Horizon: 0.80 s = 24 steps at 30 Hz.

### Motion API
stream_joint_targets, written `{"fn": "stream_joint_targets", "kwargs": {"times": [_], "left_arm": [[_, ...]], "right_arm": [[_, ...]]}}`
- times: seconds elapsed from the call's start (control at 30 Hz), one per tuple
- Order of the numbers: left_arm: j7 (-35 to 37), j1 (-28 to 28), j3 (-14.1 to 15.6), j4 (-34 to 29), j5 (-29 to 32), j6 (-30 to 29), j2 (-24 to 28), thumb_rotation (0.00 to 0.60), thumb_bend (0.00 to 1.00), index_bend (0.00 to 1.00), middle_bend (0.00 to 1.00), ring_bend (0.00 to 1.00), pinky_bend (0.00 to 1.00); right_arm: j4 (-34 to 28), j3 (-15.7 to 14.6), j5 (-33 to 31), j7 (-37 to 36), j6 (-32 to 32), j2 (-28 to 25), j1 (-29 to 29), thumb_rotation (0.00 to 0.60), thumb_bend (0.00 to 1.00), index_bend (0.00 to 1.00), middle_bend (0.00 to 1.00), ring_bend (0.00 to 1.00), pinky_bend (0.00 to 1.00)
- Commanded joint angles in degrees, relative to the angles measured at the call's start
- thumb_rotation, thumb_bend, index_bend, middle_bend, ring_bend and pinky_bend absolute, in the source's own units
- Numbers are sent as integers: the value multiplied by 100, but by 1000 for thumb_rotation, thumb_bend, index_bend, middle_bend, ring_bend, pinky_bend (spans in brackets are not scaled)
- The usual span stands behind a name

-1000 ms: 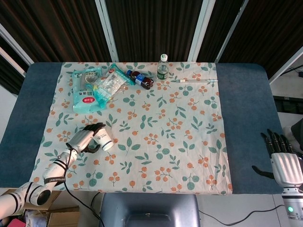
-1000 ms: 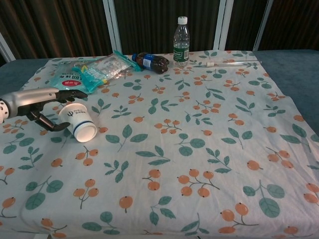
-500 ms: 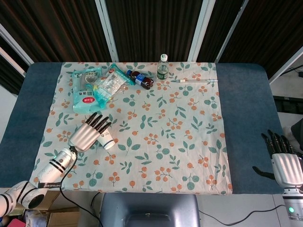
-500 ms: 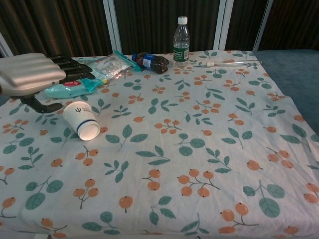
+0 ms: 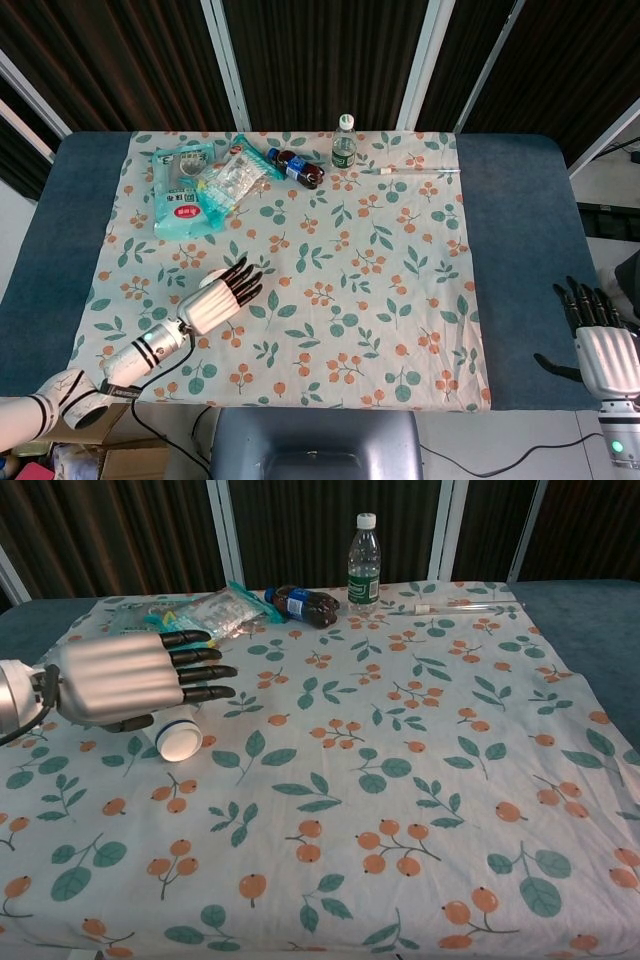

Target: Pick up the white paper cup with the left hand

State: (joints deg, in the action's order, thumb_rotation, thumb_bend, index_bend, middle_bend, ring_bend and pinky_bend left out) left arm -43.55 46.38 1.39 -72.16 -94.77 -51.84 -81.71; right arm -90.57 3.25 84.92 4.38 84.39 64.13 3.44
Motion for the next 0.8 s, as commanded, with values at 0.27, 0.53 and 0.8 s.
{"fn": "stream_joint_targets", "kwargs": {"times": [0.27,0.53,0.8], "left_arm": [[156,204,137,499,-69,398,-294,600,343,0,0,0,59],[352,255,31,712,77,435,-444,600,342,0,0,0,73],[534,180,-103,702,580,655,-471,600,347,0,43,0,139]], "right_arm": [[38,13,-34,-119,-28,-22,1,559,11,0,0,0,0],[45,-25,-31,-190,-103,-27,8,564,11,0,0,0,0],[59,-54,-24,-186,-187,-22,36,587,12,0,0,0,0]]}}
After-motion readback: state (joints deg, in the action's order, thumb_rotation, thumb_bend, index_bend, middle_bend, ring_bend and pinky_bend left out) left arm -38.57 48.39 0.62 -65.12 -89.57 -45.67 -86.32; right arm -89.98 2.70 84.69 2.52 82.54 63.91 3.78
